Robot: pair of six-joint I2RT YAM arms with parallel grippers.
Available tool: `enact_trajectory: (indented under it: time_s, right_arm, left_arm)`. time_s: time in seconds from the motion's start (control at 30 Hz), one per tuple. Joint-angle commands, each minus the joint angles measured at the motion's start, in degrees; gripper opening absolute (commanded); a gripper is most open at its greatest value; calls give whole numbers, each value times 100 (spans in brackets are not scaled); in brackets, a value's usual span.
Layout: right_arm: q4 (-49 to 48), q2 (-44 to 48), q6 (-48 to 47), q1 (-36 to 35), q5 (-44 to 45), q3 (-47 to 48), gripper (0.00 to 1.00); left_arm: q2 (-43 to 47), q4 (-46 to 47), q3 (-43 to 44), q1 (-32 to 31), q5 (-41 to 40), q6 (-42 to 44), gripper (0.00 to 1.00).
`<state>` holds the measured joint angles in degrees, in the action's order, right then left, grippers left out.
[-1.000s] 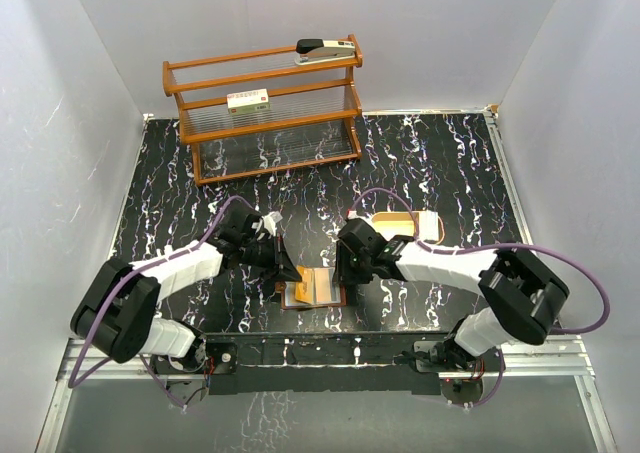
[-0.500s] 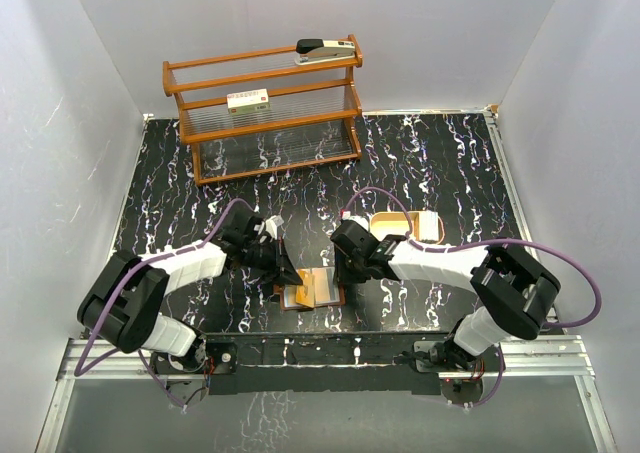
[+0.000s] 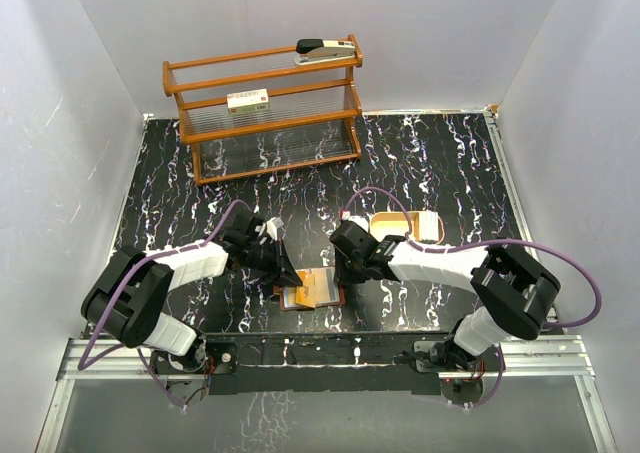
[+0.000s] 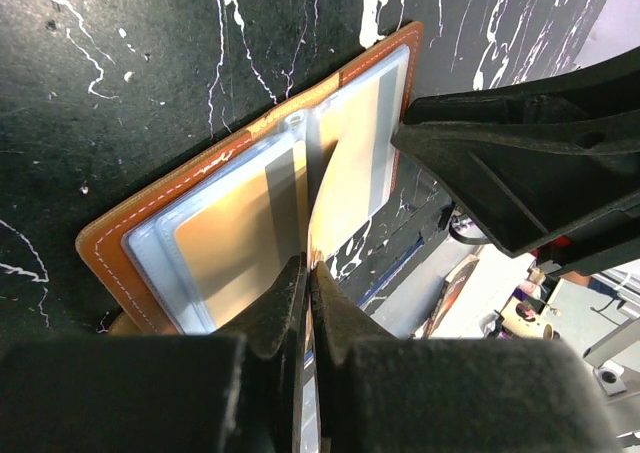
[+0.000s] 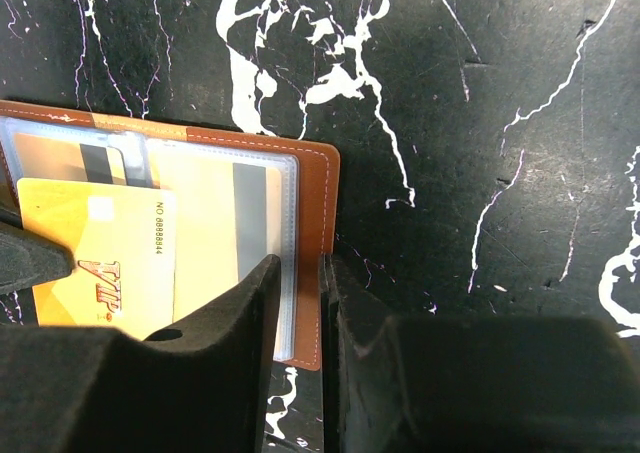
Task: Put the credit cards into the card holder
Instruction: Insert the credit card into the card holder.
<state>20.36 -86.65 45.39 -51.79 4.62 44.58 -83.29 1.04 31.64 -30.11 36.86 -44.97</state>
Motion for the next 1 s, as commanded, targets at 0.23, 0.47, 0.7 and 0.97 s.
enact_trajectory:
  time_s: [0.23, 0.47, 0.7, 0.97]
  right_arm:
    - [-127, 191, 315, -116, 14, -149, 17]
    - [-138, 252, 487, -204, 39, -242, 17]
    - [-156, 211, 524, -251, 38, -301, 15]
    - [-147, 111, 471, -255, 43, -226, 15]
  left_arm:
    - [42, -198, -81, 11, -419, -62, 0]
    - [45, -79, -185, 9, -536, -142, 0]
    - [138, -205, -182, 10, -802, 41, 0]
    - [91, 2, -280, 13, -814, 110, 0]
